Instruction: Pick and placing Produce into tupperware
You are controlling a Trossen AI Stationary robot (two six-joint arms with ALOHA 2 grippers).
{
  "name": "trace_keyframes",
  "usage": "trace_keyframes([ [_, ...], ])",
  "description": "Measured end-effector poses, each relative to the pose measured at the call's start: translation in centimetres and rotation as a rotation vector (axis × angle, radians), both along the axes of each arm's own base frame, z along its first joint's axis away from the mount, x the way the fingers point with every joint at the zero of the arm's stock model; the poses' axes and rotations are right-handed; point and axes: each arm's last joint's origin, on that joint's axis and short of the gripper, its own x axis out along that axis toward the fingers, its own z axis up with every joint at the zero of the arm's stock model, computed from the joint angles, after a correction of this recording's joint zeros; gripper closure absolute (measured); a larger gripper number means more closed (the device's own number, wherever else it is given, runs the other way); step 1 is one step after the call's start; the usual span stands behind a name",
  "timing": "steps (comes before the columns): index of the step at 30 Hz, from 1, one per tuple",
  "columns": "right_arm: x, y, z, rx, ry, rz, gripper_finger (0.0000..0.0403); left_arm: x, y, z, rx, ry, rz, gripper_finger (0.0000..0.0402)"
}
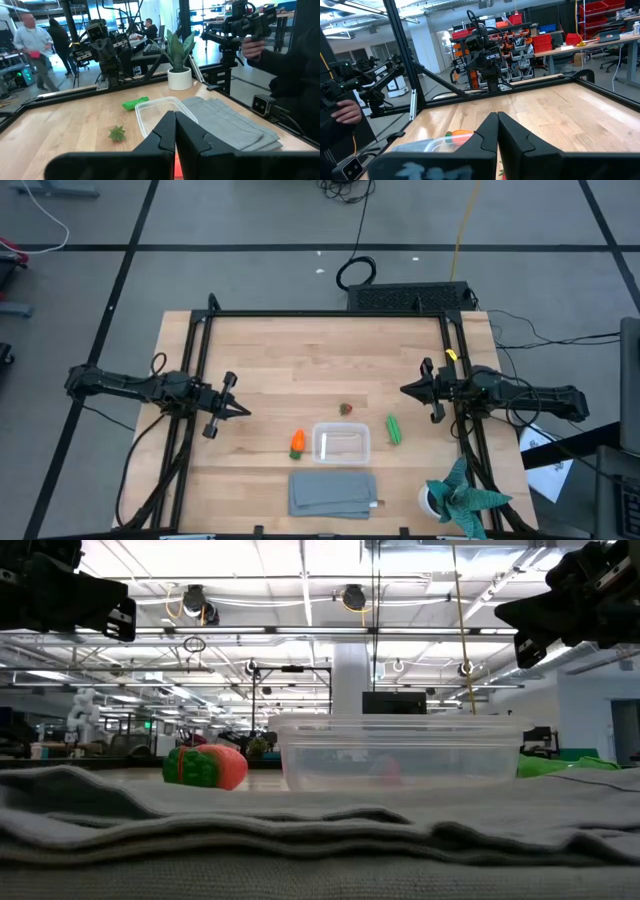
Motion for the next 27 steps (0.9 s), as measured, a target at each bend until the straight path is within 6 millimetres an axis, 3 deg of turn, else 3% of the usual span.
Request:
trace_keyframes([
  [18, 0.00, 0.00, 0.00, 0.000, 0.000, 0.000, 0.0403, 0.01, 0.05, 0.42, -0.092, -0.017, 0.016, 0.0396],
  [27, 0.00, 0.00, 0.00, -0.036, -0.001, -0.003, 0.0403, 0.12, 0.69, 0.52, -0.118, -0.032, 0.239, 0.0396],
])
